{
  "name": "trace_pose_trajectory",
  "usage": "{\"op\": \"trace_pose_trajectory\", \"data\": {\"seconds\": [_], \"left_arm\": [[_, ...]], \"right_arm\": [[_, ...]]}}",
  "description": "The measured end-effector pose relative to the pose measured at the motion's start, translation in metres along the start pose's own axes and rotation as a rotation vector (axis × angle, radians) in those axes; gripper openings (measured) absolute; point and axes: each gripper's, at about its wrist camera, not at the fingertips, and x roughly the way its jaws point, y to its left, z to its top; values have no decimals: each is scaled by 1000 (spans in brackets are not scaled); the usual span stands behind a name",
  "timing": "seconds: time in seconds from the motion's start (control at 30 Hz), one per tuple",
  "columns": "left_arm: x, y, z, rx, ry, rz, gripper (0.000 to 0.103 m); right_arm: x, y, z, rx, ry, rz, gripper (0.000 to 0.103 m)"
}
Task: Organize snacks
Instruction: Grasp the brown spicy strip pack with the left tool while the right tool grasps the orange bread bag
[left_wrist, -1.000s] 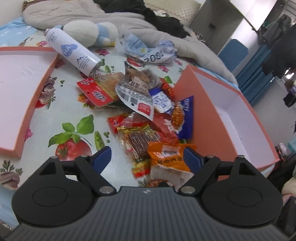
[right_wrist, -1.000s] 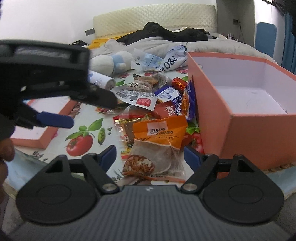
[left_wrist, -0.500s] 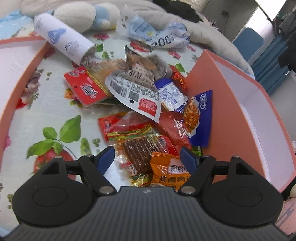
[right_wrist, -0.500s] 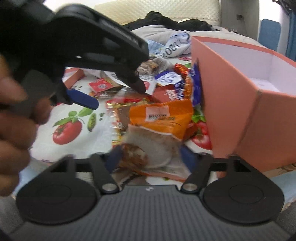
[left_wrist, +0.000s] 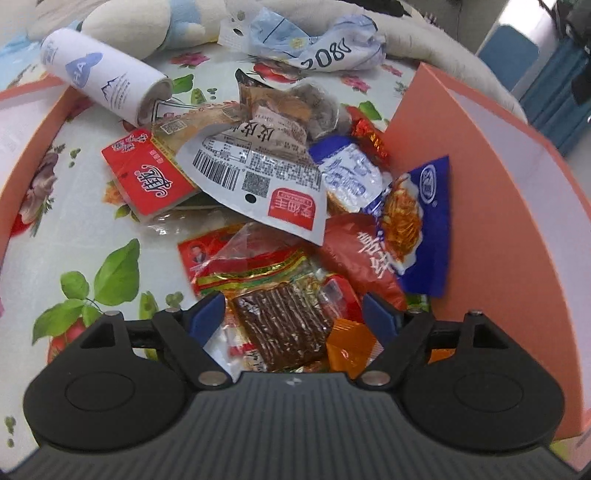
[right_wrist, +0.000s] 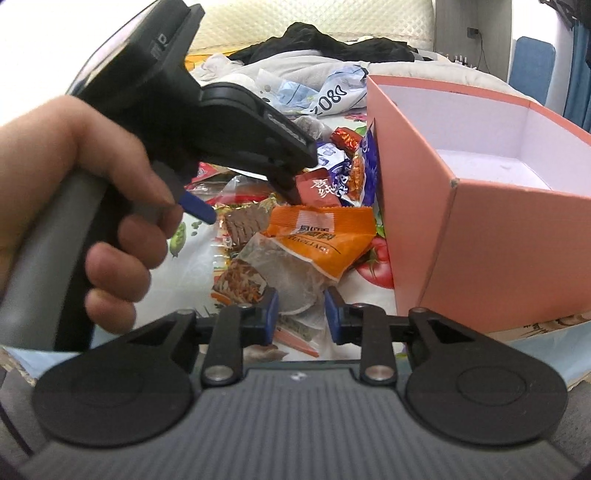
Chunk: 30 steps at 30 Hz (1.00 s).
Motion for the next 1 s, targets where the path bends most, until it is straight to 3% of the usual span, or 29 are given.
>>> {"op": "trace_pose_trajectory", "data": {"seconds": [0.1, 0.33, 0.4, 0.43, 0.47, 0.57, 0.63, 0.67, 0.7, 1.0], "left_arm": [[3, 1, -2, 5, 5, 18, 74], [-1, 8, -11, 25, -16, 7, 64], [-5, 10, -12, 46, -21, 13, 62], [-7, 11, -13, 56, -28, 16, 62], [-10, 12, -15, 66, -35, 18, 62], [-17, 22, -19, 57, -46, 17, 61], [-24, 27, -21, 76, -49, 10, 59], [-28, 29, -22, 86, -53, 6, 30], [-33, 34, -23, 78, -39, 2, 21], [-59, 73, -37, -12, -52, -26, 21]], "right_arm": [[0, 1, -2, -6, 2, 4, 30], [-2, 4, -1, -10, -3, 15, 32], [-3, 3, 0, 0, -6, 26, 37], [-4, 3, 0, 11, -9, 38, 48], [-4, 2, 0, 27, -16, 59, 66], [-2, 2, 1, 76, -16, 62, 84], [1, 5, 2, 81, -14, 89, 84], [2, 7, 1, 71, -13, 105, 84], [3, 10, 0, 55, -11, 107, 84], [11, 22, 2, -13, -2, 53, 84]]}}
